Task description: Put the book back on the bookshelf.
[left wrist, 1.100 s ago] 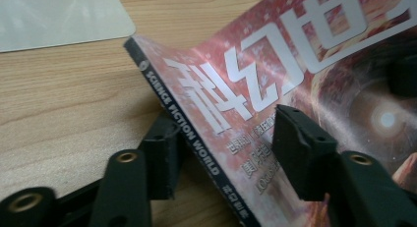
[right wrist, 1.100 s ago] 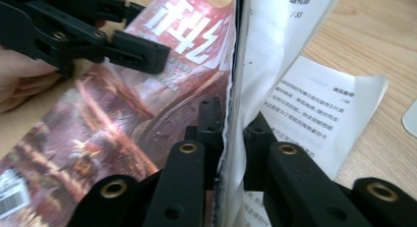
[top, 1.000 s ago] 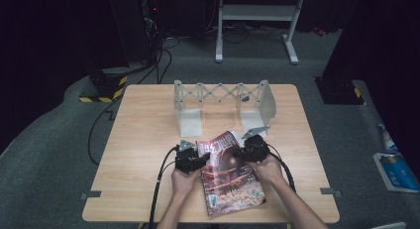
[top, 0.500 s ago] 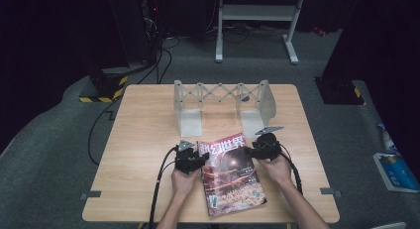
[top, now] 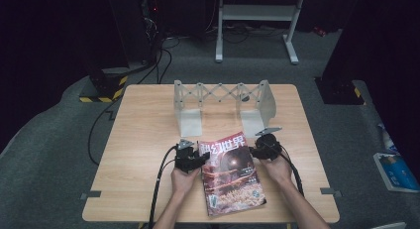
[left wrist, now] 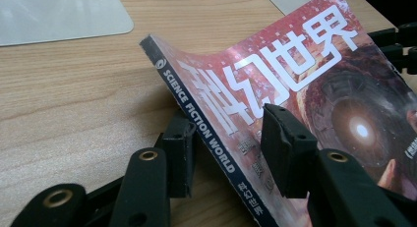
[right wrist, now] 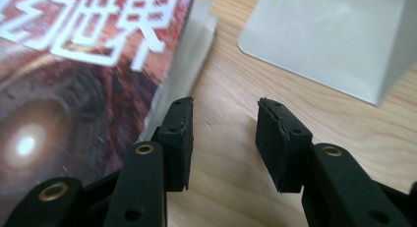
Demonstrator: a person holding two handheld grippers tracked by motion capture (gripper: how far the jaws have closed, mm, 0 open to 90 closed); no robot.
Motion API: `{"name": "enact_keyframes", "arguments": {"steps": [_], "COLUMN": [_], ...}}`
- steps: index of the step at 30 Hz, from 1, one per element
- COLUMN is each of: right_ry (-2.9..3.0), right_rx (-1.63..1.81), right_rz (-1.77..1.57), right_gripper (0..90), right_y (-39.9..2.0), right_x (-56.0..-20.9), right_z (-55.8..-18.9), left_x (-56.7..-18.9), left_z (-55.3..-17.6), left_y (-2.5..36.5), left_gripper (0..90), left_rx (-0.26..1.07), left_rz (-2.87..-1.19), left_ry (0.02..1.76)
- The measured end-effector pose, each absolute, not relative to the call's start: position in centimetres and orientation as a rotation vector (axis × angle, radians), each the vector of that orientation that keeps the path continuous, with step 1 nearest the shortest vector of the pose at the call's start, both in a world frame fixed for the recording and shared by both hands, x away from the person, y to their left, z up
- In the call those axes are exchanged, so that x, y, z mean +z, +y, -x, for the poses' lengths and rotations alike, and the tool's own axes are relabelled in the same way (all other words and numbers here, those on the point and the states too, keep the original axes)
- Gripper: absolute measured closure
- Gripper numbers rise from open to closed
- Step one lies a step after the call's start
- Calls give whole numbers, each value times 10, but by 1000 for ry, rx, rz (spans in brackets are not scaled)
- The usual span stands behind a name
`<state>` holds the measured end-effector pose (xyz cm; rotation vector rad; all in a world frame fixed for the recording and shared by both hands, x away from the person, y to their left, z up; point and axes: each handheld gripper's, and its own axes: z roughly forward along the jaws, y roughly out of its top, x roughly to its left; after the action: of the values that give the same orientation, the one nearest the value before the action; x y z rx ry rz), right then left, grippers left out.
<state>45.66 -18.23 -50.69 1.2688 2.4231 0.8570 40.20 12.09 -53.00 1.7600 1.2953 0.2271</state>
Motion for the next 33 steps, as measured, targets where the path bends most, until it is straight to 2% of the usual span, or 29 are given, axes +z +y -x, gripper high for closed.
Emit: {"name": "enact_keyframes", "arguments": {"steps": [4,9,20,33], "right_ry": [2425,2436,2485,2504], "right_rx": [833,855,908,952], "right_rz": [-1221,-1207,-1185,-1134], "right_gripper": [657,684,700,696], "right_y": [-174,-173,-173,-169], "right_x": [-507,-508,-508,-510], "right_z": [-456,-455,-455,-455], "left_x": [-529,-525,-522,-522], "left_z": [-401,-404,-407,-409], "left_y": [123,122,121,123], "left_gripper": [559,539,430,399], "left_rx": [217,187,111,44], "left_rz": [-1780,-1826,-1832,-1828], "left_ry": [1286,1265,1260,1261]}}
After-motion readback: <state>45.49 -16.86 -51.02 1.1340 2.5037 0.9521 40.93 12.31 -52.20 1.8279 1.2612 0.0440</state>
